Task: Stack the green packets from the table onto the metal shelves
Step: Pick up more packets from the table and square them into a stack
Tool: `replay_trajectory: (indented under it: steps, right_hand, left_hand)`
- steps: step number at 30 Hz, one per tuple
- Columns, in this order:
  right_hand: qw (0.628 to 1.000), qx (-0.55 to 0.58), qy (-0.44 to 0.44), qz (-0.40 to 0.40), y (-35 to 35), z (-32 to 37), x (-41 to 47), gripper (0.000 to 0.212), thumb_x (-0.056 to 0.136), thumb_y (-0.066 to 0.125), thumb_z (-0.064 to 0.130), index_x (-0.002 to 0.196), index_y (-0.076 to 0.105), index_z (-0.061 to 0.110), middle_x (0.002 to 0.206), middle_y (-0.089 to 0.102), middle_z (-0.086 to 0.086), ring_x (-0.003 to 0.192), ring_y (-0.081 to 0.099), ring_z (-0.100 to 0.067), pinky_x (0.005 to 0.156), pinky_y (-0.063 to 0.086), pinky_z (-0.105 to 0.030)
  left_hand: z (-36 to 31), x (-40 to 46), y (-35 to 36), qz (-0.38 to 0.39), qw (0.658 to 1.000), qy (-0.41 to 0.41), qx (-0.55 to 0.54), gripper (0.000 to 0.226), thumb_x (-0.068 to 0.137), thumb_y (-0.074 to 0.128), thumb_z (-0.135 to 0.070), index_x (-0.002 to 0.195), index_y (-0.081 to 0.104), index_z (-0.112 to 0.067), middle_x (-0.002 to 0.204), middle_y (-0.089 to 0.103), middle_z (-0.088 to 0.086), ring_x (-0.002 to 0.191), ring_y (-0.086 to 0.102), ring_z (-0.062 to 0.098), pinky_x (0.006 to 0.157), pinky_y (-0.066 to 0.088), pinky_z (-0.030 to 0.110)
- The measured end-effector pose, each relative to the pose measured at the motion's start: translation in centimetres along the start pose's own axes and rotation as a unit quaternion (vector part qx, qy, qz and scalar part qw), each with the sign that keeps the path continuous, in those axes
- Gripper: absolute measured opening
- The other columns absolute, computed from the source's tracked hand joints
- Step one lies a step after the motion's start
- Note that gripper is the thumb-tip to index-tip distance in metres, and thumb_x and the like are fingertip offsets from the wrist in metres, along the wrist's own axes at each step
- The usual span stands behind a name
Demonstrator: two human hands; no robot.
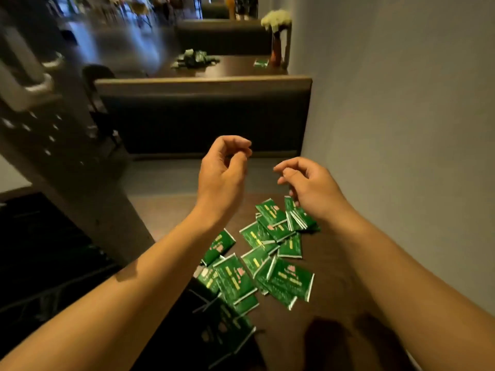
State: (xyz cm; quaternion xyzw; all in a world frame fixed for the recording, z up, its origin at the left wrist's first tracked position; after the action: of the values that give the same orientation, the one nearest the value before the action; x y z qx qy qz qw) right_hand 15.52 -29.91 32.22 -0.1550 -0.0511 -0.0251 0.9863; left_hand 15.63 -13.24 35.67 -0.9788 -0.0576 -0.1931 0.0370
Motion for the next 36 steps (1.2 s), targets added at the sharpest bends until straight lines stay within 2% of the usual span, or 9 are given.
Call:
replay_trajectory:
  steps: [3, 8, 11, 13, 16, 20, 24, 30, 36]
  right_hand:
    - [0.997, 0.003, 0.072, -0.001, 0.6, -6.6, -0.6, 0.025, 0.097, 0.049, 0.012, 0.086, 0.064, 0.028, 0.077, 0.062, 0.006, 0.057, 0.046, -0.008, 0.051, 0.039, -0.021]
    - [0.984, -0.054, 0.17, 0.013, 2.5, -17.1, -2.9, 0.019, 0.097, 0.052, 0.015, 0.095, 0.067, 0.026, 0.085, 0.063, 0.01, 0.068, 0.054, -0.004, 0.062, 0.042, -0.024]
    - [0.971, -0.12, 0.202, 0.053, 3.9, -21.9, -3.8, 0.016, 0.096, 0.054, 0.013, 0.101, 0.065, 0.024, 0.097, 0.064, 0.007, 0.081, 0.059, -0.013, 0.065, 0.047, -0.025]
    - [0.95, -0.207, 0.212, 0.096, 4.8, -25.4, -4.4, 0.018, 0.094, 0.058, 0.013, 0.108, 0.064, 0.023, 0.111, 0.062, 0.003, 0.096, 0.058, -0.014, 0.079, 0.046, -0.024]
    - [0.904, -0.328, 0.233, 0.148, 5.6, -29.7, -5.3, 0.038, 0.091, 0.064, 0.024, 0.128, 0.053, 0.024, 0.134, 0.05, -0.004, 0.123, 0.044, -0.025, 0.102, 0.038, -0.035]
    - [0.863, -0.41, 0.234, 0.178, 6.4, -31.9, -6.2, 0.065, 0.087, 0.068, 0.035, 0.142, 0.036, 0.023, 0.144, 0.037, -0.005, 0.132, 0.033, -0.029, 0.106, 0.031, -0.044]
    - [0.851, -0.433, 0.241, 0.174, 6.7, -32.2, -6.0, 0.072, 0.085, 0.066, 0.048, 0.143, 0.032, 0.023, 0.144, 0.037, -0.005, 0.132, 0.034, -0.031, 0.105, 0.029, -0.046]
    - [0.88, -0.309, 0.303, 0.196, 8.4, -32.8, -6.8, 0.057, 0.091, 0.063, 0.036, 0.137, 0.043, 0.009, 0.136, 0.049, -0.013, 0.127, 0.046, -0.032, 0.098, 0.04, -0.037]
    - [0.901, -0.269, 0.305, 0.153, 7.0, -31.3, -5.6, 0.055, 0.1, 0.049, 0.031, 0.146, 0.034, 0.005, 0.148, 0.037, -0.014, 0.133, 0.041, -0.03, 0.105, 0.035, -0.036]
  left_hand:
    - [6.1, -1.6, 1.9, 0.002, 0.998, -0.054, 0.008, 0.027, 0.087, 0.048, -0.003, 0.086, 0.058, -0.028, 0.079, 0.059, -0.006, 0.065, 0.051, 0.017, 0.057, 0.041, 0.027]
    - [16.7, -6.4, 4.6, 0.019, 0.984, -0.174, 0.03, 0.025, 0.09, 0.049, -0.007, 0.088, 0.058, -0.03, 0.084, 0.062, -0.007, 0.07, 0.054, 0.011, 0.065, 0.047, 0.032]
    - [21.1, -9.5, 5.2, 0.012, 0.967, -0.245, 0.071, 0.023, 0.092, 0.05, -0.008, 0.09, 0.058, -0.029, 0.086, 0.062, -0.01, 0.072, 0.055, 0.009, 0.067, 0.048, 0.03]
    - [24.0, -12.1, 5.4, -0.011, 0.946, -0.302, 0.115, 0.018, 0.093, 0.05, -0.011, 0.094, 0.057, -0.027, 0.091, 0.062, -0.011, 0.08, 0.058, 0.013, 0.073, 0.049, 0.032]
    - [27.0, -15.9, 5.3, -0.036, 0.908, -0.389, 0.153, 0.019, 0.091, 0.048, -0.01, 0.101, 0.051, -0.026, 0.106, 0.059, -0.005, 0.094, 0.061, 0.025, 0.08, 0.05, 0.037]
    - [28.6, -19.2, 5.8, -0.027, 0.858, -0.482, 0.175, 0.028, 0.092, 0.049, -0.01, 0.118, 0.044, -0.02, 0.126, 0.045, -0.001, 0.102, 0.051, 0.013, 0.086, 0.043, 0.03]
    - [29.1, -20.4, 6.6, -0.014, 0.842, -0.515, 0.161, 0.033, 0.093, 0.048, -0.013, 0.125, 0.04, -0.02, 0.127, 0.039, -0.003, 0.077, 0.051, 0.006, 0.07, 0.045, 0.027]
    - [29.9, -20.6, 7.1, -0.019, 0.846, -0.516, 0.135, 0.027, 0.091, 0.05, -0.015, 0.114, 0.043, -0.026, 0.127, 0.047, -0.002, 0.105, 0.056, 0.02, 0.093, 0.049, 0.04]
    - [29.6, -19.9, 6.1, -0.051, 0.863, -0.488, 0.118, 0.025, 0.092, 0.048, -0.009, 0.111, 0.045, -0.025, 0.116, 0.052, 0.0, 0.088, 0.062, 0.022, 0.062, 0.045, 0.026]
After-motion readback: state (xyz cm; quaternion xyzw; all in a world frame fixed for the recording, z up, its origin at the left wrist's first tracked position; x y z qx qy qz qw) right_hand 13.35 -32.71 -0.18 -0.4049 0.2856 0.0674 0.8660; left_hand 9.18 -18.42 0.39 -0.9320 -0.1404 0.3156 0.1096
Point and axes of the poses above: each hand's wrist, its own x-axis towards the middle knuckle, its own y-axis out of the palm, z = x × y, the point moved 7 cm from there along x, towards the middle knuckle
